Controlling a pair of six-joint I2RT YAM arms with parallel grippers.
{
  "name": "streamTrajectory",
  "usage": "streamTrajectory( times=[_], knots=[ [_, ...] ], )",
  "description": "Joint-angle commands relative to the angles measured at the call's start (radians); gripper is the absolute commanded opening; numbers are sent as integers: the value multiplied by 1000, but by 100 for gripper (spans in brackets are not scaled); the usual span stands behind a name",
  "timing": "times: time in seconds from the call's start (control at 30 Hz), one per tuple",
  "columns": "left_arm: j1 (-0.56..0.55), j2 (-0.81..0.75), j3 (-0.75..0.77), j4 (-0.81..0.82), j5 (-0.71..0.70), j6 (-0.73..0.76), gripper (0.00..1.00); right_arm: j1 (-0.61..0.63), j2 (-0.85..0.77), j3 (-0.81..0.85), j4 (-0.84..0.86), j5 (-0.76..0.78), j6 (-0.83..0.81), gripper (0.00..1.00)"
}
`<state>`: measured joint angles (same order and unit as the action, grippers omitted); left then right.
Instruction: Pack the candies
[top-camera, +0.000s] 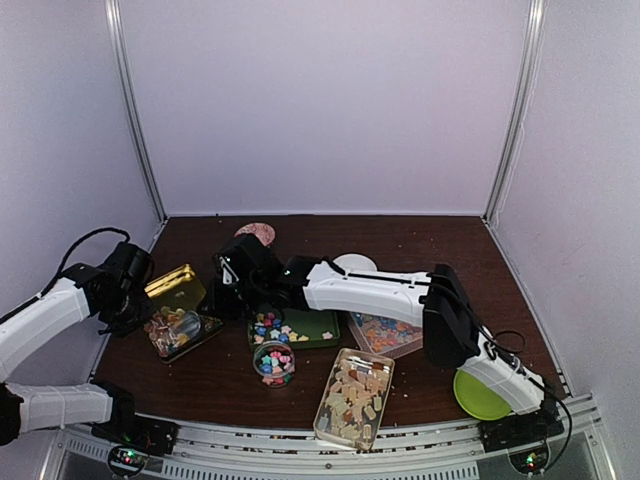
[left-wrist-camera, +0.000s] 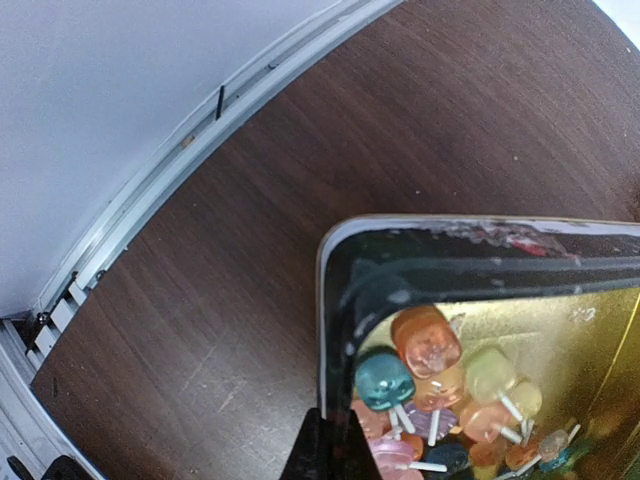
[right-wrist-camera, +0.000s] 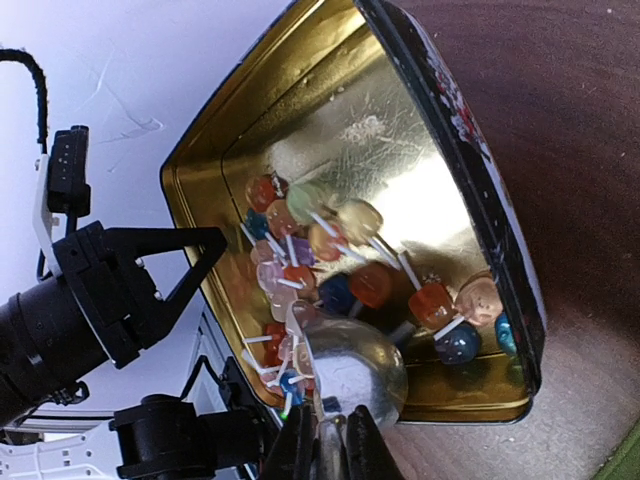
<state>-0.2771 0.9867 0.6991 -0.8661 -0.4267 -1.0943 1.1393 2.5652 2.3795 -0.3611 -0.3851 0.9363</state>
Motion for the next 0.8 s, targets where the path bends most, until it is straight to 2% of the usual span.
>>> streamTrajectory(
  times=[0.0, 0.13, 0.53, 0.77],
  knots=[
    [-9, -31, 24, 118, 44, -34, 0, 1, 38, -70, 70, -57, 100, 0],
    [-8, -19, 43, 79, 29, -40, 0, -13, 7, -180, 181, -70, 177, 0],
    [-8, 68, 80, -11, 3, -115, 0, -31, 0, -270, 422, -124, 413, 0],
    [10, 112, 109, -36, 29, -115, 0, -36, 6, -259, 440, -148, 464, 0]
  ],
)
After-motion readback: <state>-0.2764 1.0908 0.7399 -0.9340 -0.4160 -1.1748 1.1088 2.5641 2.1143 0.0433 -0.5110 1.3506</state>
